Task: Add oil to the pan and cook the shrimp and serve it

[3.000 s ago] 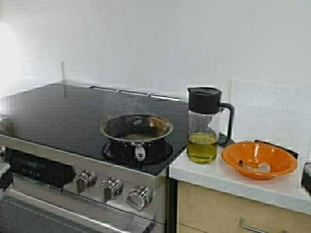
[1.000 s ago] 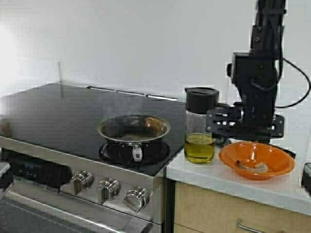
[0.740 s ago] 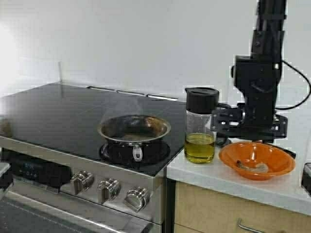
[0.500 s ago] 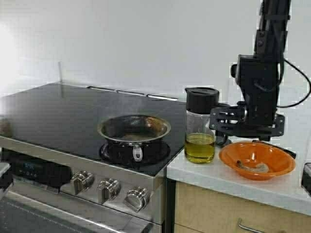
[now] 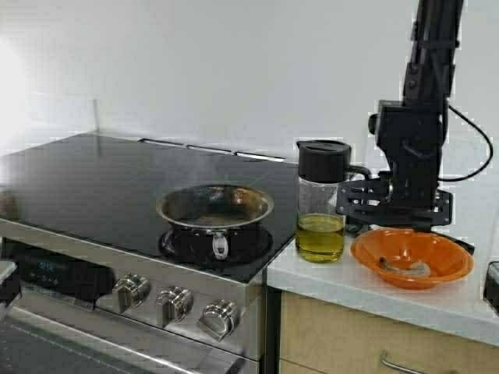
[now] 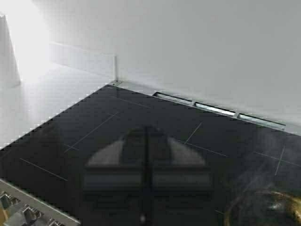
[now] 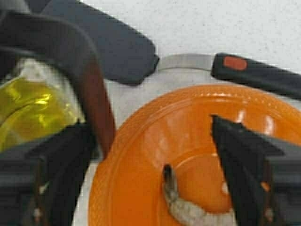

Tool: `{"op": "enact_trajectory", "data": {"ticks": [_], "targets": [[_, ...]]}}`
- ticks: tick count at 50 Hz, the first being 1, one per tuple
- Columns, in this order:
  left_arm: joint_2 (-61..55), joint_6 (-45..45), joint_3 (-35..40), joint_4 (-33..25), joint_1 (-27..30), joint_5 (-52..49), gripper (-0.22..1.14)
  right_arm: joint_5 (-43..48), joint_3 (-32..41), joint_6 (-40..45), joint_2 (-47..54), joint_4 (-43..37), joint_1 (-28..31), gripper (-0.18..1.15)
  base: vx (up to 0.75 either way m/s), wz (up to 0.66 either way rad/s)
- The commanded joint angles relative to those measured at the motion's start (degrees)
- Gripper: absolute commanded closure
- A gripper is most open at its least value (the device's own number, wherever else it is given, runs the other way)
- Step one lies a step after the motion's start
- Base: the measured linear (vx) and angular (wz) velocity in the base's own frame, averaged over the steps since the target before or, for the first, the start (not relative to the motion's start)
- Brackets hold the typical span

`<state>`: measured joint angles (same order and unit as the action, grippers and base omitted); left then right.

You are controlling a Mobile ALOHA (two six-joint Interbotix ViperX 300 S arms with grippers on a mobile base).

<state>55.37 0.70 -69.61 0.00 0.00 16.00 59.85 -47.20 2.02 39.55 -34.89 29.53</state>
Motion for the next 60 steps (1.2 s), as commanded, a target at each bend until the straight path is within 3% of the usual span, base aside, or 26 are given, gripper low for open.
{"op": "enact_trajectory", "data": {"ticks": [1, 37, 42, 52, 60], "targets": [[-0.3, 0.0, 0.4, -0.1, 0.1, 0.3, 0.89, 0.0, 1.1, -0.2, -0.8, 0.5, -0.5, -0.05, 0.00, 0.00], [-0.3, 0.1, 0.3, 0.0, 0.1, 0.3, 0.89, -1.8, 5.7, -3.6, -0.3, 1.4, -2.1, -0.02, 0.00, 0.00], [-0.4, 0.1, 0.2, 0.0, 0.1, 0.3, 0.89, -2.2, 6.9, -3.6, 0.0, 0.8, -2.1, 0.11, 0.00, 0.00], [-0.3, 0.1, 0.1, 0.0, 0.1, 0.3, 0.89, -5.0, 10.5, -3.6, 1.1, -0.8, -2.0, 0.59, 0.00, 0.00], [-0.3, 0.0, 0.1, -0.1, 0.1, 0.3, 0.89, -6.9, 13.2, -3.2, 1.8, -1.5, -2.0, 0.87, 0.00, 0.00]]}}
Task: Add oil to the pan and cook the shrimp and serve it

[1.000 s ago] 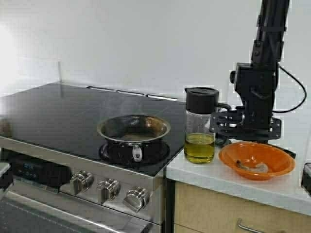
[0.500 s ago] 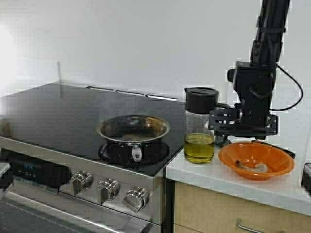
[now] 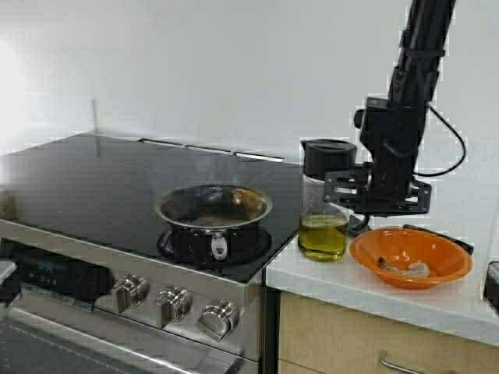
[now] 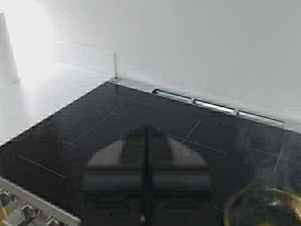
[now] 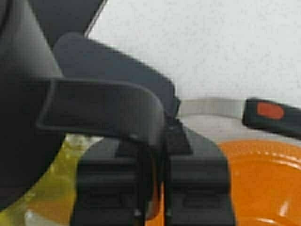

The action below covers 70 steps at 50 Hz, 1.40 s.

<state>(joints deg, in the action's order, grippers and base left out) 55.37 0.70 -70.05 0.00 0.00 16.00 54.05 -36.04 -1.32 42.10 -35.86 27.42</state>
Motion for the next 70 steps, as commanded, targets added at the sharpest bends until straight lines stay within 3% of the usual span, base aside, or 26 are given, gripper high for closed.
{"op": "enact_trajectory", "data": {"ticks": [1, 25, 32, 46, 60, 70], "targets": [[-0.3, 0.1, 0.5, 0.0, 0.1, 0.3, 0.89, -1.1, 2.1, 0.2, -0.8, -0.5, 0.1, 0.89, 0.00, 0.00], [-0.3, 0.1, 0.4, -0.1, 0.1, 0.3, 0.89, -1.8, 0.7, -4.2, -7.9, -4.0, 0.2, 0.90, 0.00, 0.00], [-0.3, 0.1, 0.4, -0.1, 0.1, 0.3, 0.89, -3.7, 1.6, -15.1, -11.8, -9.3, 1.3, 0.90, 0.00, 0.00], [-0.3, 0.1, 0.4, 0.0, 0.1, 0.3, 0.89, -4.0, 8.5, -49.1, -14.7, -25.2, 5.8, 0.90, 0.00, 0.00], [-0.3, 0.2, 0.4, -0.1, 0.1, 0.3, 0.89, -4.0, 14.0, -59.4, -14.7, -29.3, 6.7, 0.90, 0.00, 0.00], [-0.3, 0.9, 0.3, -0.1, 0.1, 0.3, 0.89, -4.0, 18.3, -71.5, -14.5, -33.1, 6.9, 0.90, 0.00, 0.00]]}}
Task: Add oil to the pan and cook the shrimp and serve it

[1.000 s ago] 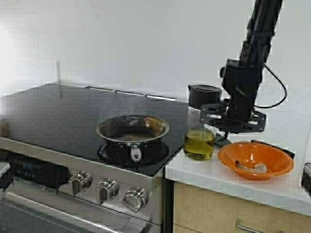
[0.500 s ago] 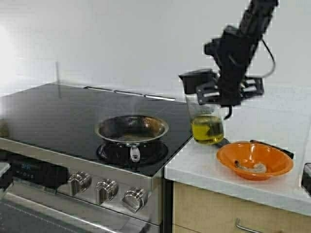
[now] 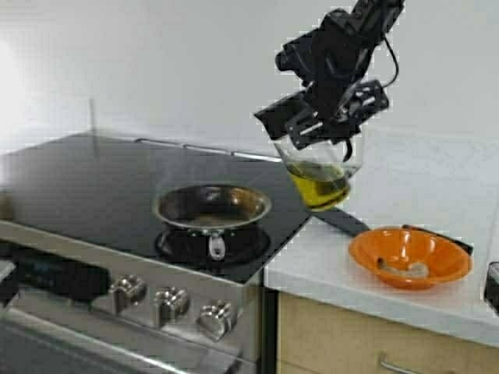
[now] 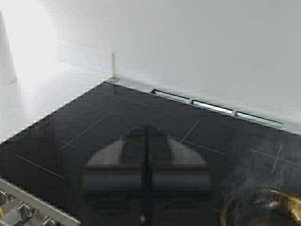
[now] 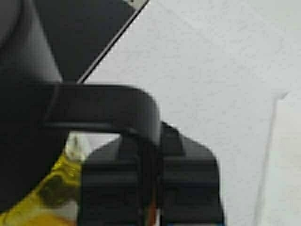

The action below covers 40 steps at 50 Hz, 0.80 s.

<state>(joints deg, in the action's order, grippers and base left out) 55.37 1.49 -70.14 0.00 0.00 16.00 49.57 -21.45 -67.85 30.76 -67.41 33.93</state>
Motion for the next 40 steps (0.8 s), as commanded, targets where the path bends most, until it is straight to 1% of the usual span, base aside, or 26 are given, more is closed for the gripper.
{"op": "enact_trajectory", "data": {"ticks": [1, 7, 12, 30, 40], "targets": [[-0.3, 0.1, 0.4, 0.0, 0.1, 0.3, 0.89, 0.5, 4.1, -6.2, -3.2, -1.8, 0.5, 0.90, 0.00, 0.00], [-0.3, 0.1, 0.4, 0.0, 0.1, 0.3, 0.89, 1.1, 6.9, -13.8, -2.5, -2.7, 1.0, 0.90, 0.00, 0.00], [-0.3, 0.1, 0.4, -0.1, 0.1, 0.3, 0.89, 2.3, 8.6, -18.5, -1.6, -3.0, 1.8, 0.90, 0.00, 0.00], [-0.2, 0.1, 0.4, 0.0, 0.1, 0.3, 0.89, 4.7, 16.3, -33.0, 4.3, -3.9, 3.4, 0.90, 0.00, 0.00], [-0.1, 0.1, 0.4, 0.0, 0.1, 0.3, 0.89, 5.0, 19.3, -39.1, 6.8, -4.7, 3.4, 0.90, 0.00, 0.00]]}}
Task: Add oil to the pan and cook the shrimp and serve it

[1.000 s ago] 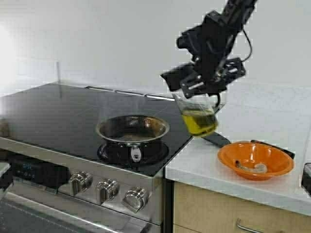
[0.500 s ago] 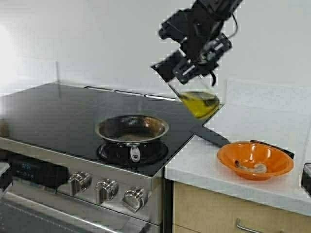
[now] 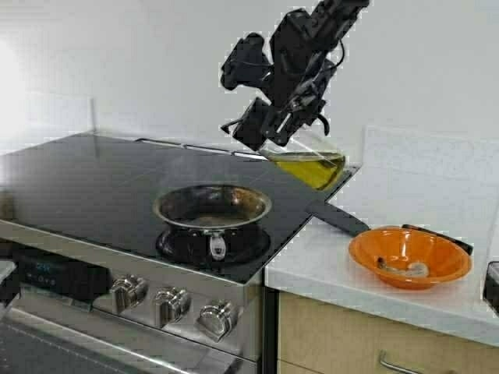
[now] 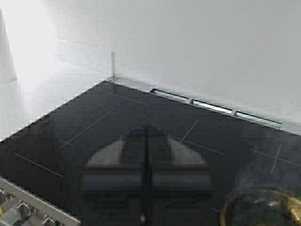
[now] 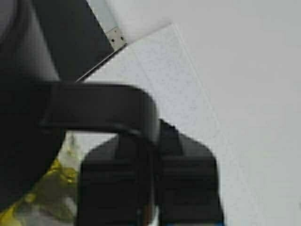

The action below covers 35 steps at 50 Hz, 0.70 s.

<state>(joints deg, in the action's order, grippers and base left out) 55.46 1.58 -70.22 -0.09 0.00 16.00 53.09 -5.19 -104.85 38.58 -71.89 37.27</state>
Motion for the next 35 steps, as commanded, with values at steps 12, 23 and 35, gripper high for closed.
{"op": "enact_trajectory", "data": {"ticks": [12, 23, 35], "targets": [[-0.2, 0.0, 0.4, 0.1, 0.1, 0.3, 0.89, 1.6, 5.8, -8.3, 0.6, -0.4, 0.2, 0.90, 0.00, 0.00], [-0.1, 0.0, 0.4, 0.0, 0.1, 0.3, 0.89, 1.6, 8.3, -14.6, 2.2, -0.3, 0.8, 0.90, 0.00, 0.00], [0.0, 0.0, 0.4, 0.0, 0.1, 0.3, 0.89, 1.6, 11.0, -21.2, 4.2, -0.3, 1.6, 0.90, 0.00, 0.00]]}}
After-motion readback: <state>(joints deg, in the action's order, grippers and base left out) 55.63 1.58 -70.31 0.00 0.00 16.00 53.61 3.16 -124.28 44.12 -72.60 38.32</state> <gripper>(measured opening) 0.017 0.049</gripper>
